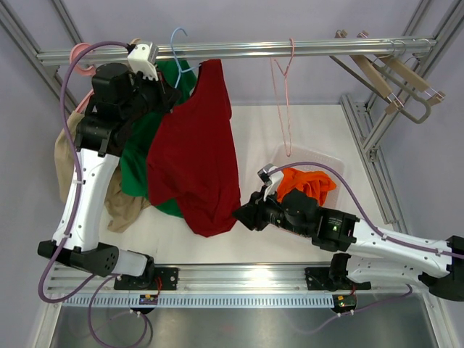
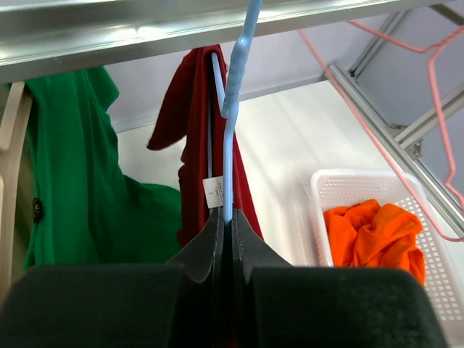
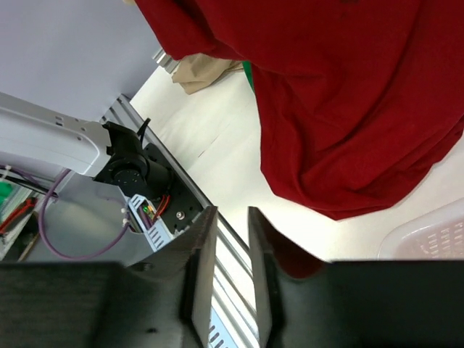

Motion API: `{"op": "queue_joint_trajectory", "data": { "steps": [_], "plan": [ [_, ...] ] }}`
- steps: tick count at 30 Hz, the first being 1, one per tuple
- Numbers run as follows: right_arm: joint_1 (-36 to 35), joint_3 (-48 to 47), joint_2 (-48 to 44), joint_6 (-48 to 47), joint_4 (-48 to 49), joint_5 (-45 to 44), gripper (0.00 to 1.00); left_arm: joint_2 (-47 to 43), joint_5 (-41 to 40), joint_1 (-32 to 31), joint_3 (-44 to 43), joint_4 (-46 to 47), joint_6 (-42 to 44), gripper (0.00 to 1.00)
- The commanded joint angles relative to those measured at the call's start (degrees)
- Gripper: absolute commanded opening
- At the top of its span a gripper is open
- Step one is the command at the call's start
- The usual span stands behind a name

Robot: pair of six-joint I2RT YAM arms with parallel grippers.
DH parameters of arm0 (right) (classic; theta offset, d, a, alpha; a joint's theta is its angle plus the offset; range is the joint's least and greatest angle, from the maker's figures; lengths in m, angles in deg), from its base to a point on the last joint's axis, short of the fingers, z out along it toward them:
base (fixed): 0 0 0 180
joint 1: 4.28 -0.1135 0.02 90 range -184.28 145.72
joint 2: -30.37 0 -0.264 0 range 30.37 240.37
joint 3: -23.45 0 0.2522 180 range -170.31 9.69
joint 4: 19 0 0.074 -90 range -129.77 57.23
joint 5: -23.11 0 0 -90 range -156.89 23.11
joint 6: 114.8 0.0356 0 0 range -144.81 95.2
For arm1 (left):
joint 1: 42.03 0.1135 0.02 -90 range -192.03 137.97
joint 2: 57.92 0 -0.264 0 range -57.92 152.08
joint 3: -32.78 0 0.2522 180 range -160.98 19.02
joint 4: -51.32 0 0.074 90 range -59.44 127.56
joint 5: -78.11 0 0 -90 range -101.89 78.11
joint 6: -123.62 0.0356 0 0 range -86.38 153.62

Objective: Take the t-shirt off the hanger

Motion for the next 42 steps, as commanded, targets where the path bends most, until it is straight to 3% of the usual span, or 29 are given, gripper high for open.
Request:
{"op": "queue_joint_trajectory", "data": {
  "steps": [1,6,12,17,21,24,27,30,33,34,38,42],
  "plan": [
    [-1.80,-3.42,1.65,-1.41,3.69,-4.75,0.43,-4.22,2.53,-0.99,-0.31,7.34,-1.22,0.00],
    [-3.56,-5.53,4.99,-2.12,4.84,-5.99,0.69,-11.59,2.00,-1.08,11.55,12.62,-3.86,0.00],
    [-8.03,-10.71,13.58,-4.22,7.82,-9.33,0.98,-24.78,1.04,-1.86,27.99,21.41,-13.42,0.00],
    [-14.98,-18.69,21.59,-6.86,12.13,-12.75,0.99,-34.00,-6.07,-6.69,36.17,26.16,-19.76,0.00],
    [-18.58,-24.60,28.09,-9.67,12.13,-16.36,0.99,-37.96,-13.45,-13.55,38.55,27.40,-22.75,0.00],
    [-19.64,-27.33,30.65,-10.82,12.40,-19.87,0.99,-39.02,-14.35,-16.54,38.47,27.48,-24.33,0.00],
    [-19.82,-28.30,31.71,-11.35,12.48,-23.39,0.91,-40.08,-16.89,-18.13,38.12,27.49,-24.35,0.00],
    [-20.35,-28.56,31.97,-10.82,12.66,-22.43,0.68,-40.52,-17.51,-18.30,38.03,28.09,-24.34,0.00],
    [-22.01,-29.44,32.59,-11.08,11.44,-21.90,0.13,-40.26,-17.69,-18.30,38.03,29.50,-24.95,0.00],
    [-22.71,-29.53,32.33,-11.26,11.26,-21.38,0.01,-40.09,-17.77,-18.30,38.29,30.72,-25.30,0.00],
    [-27.37,-29.62,30.31,-12.31,9.94,-16.37,0.00,-39.91,-18.56,-18.30,39.08,34.77,-25.84,0.00],
    [-32.64,-29.62,28.90,-11.96,1.09,-13.03,0.00,-37.89,-17.69,-18.30,34.45,35.13,-24.26,0.00]
  ]
}}
